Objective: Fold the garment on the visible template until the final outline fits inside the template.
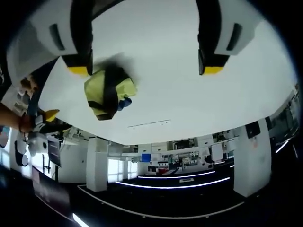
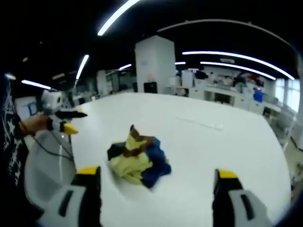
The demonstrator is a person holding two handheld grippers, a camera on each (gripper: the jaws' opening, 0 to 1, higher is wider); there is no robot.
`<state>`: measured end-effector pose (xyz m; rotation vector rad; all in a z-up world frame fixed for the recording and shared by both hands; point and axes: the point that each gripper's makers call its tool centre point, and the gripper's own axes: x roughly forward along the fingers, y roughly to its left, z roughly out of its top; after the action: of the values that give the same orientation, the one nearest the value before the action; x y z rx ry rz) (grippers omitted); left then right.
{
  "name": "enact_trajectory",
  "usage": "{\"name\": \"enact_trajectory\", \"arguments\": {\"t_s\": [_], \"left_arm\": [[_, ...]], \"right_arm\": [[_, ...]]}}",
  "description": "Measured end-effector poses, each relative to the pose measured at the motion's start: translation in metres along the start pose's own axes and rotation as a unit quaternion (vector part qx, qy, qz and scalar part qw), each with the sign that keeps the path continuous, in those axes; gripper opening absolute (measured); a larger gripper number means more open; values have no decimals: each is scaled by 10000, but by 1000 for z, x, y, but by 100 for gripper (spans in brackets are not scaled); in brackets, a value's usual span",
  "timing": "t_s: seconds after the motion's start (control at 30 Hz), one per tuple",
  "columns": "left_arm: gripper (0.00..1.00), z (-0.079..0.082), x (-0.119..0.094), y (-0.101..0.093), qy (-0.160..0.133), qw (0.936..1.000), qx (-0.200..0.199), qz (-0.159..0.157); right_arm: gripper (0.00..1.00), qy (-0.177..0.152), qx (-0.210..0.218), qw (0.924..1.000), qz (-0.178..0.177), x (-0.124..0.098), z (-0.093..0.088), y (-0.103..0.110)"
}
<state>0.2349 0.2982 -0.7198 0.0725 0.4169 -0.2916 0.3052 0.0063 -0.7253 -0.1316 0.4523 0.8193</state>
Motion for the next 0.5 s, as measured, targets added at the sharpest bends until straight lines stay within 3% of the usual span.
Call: {"name": "enact_trajectory", "arguments": {"t_s": [0.07,0.2,0.4,0.5], "left_arm": [[88,0,5,-1,11,10000,72,-51],[86,0,15,-5,24,9995,197,-247],[80,-1,26,-10,-59,9987,246,-433],[71,-2,31,-14,-114,9978,303,-573]], "right_arm": [[89,-52,34,9999,82,4,1,1],[87,6,81,9997,251,17,-2,2],[74,10,60,9993,380,30,-3,5],[64,-18,87,9993,364,38,-2,5]]}}
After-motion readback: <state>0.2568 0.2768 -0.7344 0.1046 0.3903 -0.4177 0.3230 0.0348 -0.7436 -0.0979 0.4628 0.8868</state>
